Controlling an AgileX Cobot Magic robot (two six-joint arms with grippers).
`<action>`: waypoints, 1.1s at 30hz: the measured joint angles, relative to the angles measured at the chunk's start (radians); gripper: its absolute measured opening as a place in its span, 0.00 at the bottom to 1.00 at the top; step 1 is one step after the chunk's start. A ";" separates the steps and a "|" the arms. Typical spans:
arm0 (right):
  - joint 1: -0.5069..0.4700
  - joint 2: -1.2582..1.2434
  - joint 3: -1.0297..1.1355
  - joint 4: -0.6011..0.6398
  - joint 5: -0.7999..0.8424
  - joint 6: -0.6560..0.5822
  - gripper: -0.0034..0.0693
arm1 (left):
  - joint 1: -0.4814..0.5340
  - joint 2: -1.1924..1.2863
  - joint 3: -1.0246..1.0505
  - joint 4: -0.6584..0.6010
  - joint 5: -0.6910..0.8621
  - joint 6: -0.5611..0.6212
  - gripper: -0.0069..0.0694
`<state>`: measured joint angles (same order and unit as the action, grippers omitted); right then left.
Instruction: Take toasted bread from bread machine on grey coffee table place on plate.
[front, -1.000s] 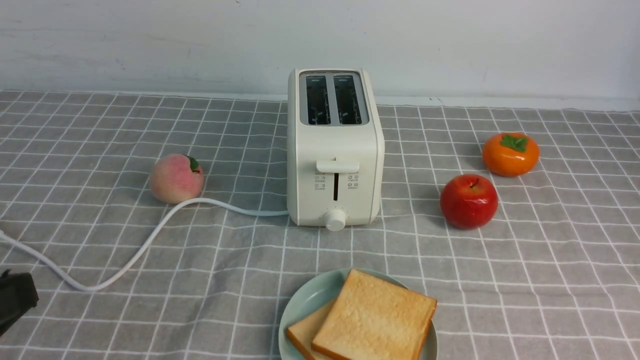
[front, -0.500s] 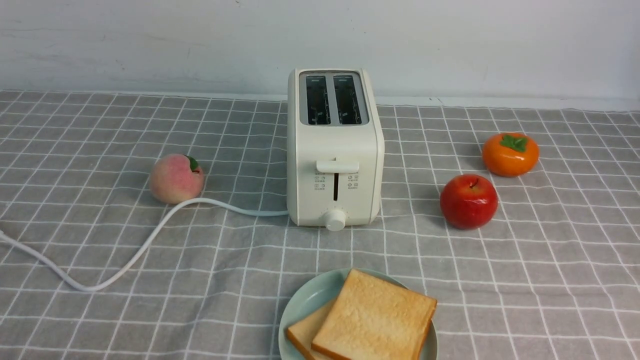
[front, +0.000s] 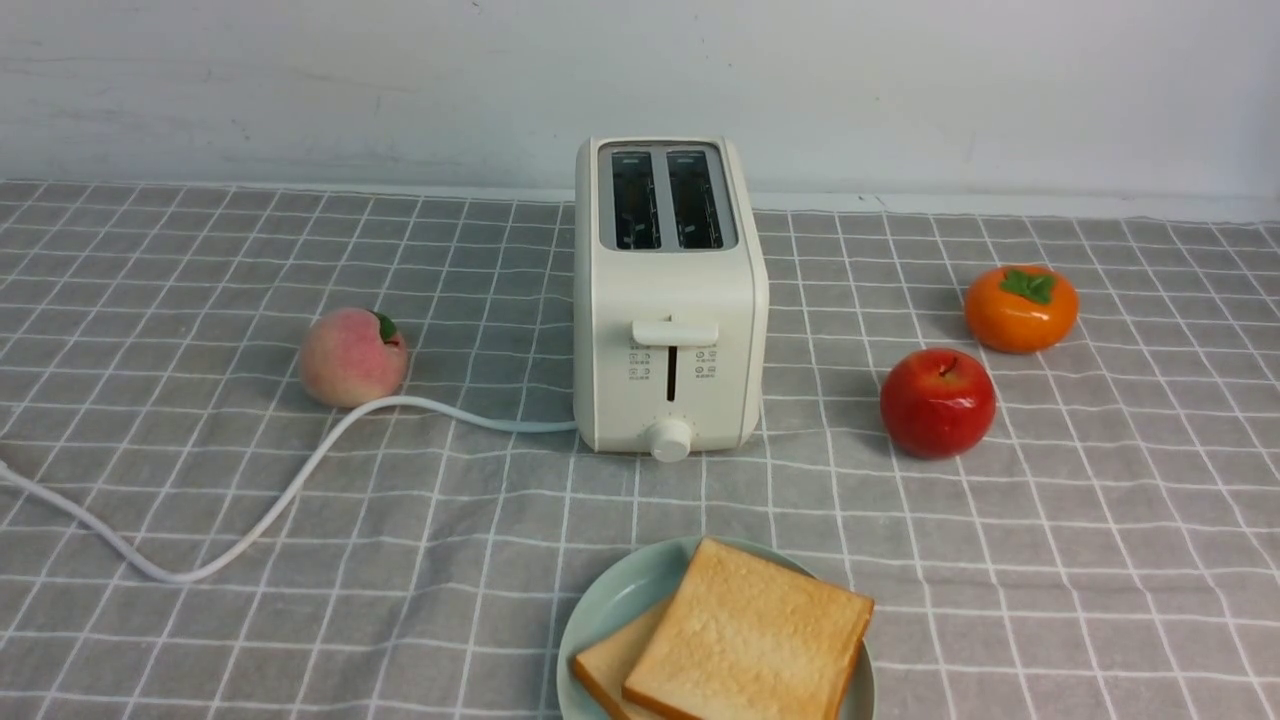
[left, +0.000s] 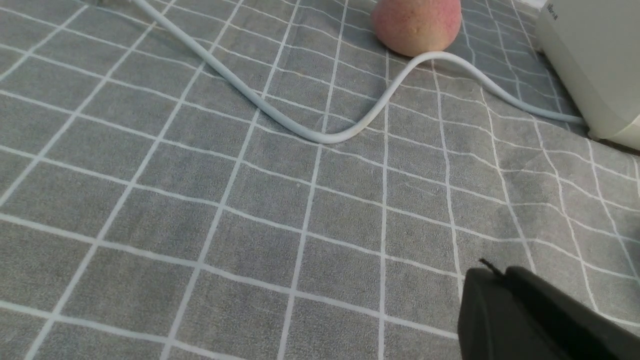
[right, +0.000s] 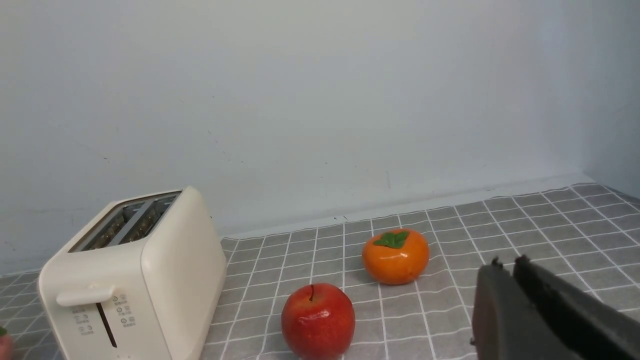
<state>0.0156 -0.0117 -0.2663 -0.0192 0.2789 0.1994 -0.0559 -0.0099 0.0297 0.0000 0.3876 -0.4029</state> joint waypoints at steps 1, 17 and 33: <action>0.000 0.000 0.000 0.000 0.000 0.000 0.10 | 0.000 0.000 0.000 0.000 0.000 0.000 0.12; 0.000 0.000 0.000 -0.003 0.000 0.000 0.13 | 0.000 0.000 0.001 0.000 0.001 0.000 0.14; 0.000 0.000 0.122 -0.045 0.105 0.001 0.17 | 0.000 0.000 0.001 0.000 0.002 0.001 0.16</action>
<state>0.0156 -0.0117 -0.1448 -0.0639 0.3836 0.2005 -0.0559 -0.0099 0.0305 0.0000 0.3899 -0.4021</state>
